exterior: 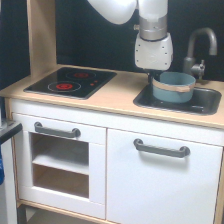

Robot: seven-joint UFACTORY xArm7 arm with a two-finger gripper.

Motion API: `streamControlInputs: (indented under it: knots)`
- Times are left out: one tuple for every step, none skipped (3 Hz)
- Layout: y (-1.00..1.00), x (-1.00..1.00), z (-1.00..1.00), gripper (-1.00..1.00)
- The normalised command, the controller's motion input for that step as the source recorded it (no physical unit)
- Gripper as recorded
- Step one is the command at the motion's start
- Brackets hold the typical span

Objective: Place the pot in the sink

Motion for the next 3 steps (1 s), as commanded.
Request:
streamControlInputs:
  knots:
    - [0.06,0.04,-0.36,-0.12]
    - [0.06,0.00,-0.33,0.10]
    - [0.03,0.00,-0.29,0.31]
